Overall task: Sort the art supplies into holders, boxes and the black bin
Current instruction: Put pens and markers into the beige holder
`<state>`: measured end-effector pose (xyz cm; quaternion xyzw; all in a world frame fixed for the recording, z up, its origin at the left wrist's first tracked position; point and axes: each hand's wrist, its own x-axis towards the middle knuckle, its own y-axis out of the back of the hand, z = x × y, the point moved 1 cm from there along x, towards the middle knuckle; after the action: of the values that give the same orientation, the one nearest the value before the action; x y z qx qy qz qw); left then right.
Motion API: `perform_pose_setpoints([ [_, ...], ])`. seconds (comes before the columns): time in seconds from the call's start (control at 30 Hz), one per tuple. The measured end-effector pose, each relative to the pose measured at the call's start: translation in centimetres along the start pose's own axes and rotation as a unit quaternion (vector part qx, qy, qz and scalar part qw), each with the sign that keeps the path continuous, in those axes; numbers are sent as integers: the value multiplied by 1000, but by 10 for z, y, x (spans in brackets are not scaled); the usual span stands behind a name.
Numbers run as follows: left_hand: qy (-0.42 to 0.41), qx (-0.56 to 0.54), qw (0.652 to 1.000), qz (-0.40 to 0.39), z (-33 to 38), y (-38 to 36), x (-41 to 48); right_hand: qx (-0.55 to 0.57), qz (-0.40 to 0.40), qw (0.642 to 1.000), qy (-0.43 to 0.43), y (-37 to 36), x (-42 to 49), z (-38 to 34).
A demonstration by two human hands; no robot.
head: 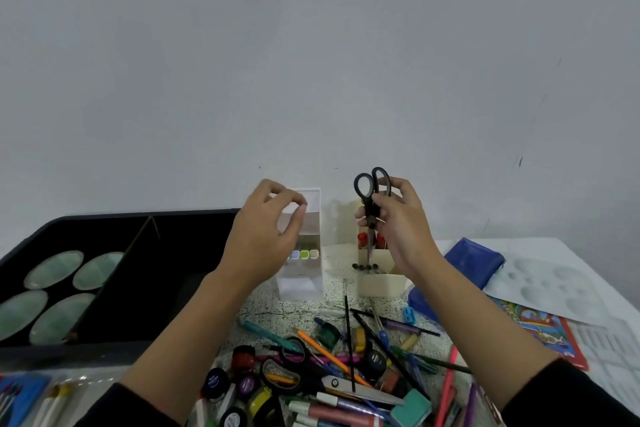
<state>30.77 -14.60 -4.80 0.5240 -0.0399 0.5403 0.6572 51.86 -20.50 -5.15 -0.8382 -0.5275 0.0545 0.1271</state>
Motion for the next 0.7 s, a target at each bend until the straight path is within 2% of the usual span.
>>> perform_pose_setpoints([
  [0.1, -61, -5, 997, -43, 23, -15, 14, 21, 29, 999, 24, 5, 6, -7],
  [0.23, -100, 28, 989, -101, 53, -47, 34, 20, 76, 994, 77, 22, 25, -18],
  [0.33, -98, 87, 973, -192, 65, -74, 42, 51, 99, 988, 108, 36, 40, -24],
  [0.43, -72, 87, 963, -243, 68, -95, 37, 58, 104, 982, 144, 44, 58, -24],
  [0.57, -55, 99, 951, -287, 56, -117, 26, -103, 102, 978, 149, 53, 76, -6],
  [0.7, -34, 42, 950, -308, 44, -129, 20, -222, 76, 965, 118, 72, 83, 23],
])
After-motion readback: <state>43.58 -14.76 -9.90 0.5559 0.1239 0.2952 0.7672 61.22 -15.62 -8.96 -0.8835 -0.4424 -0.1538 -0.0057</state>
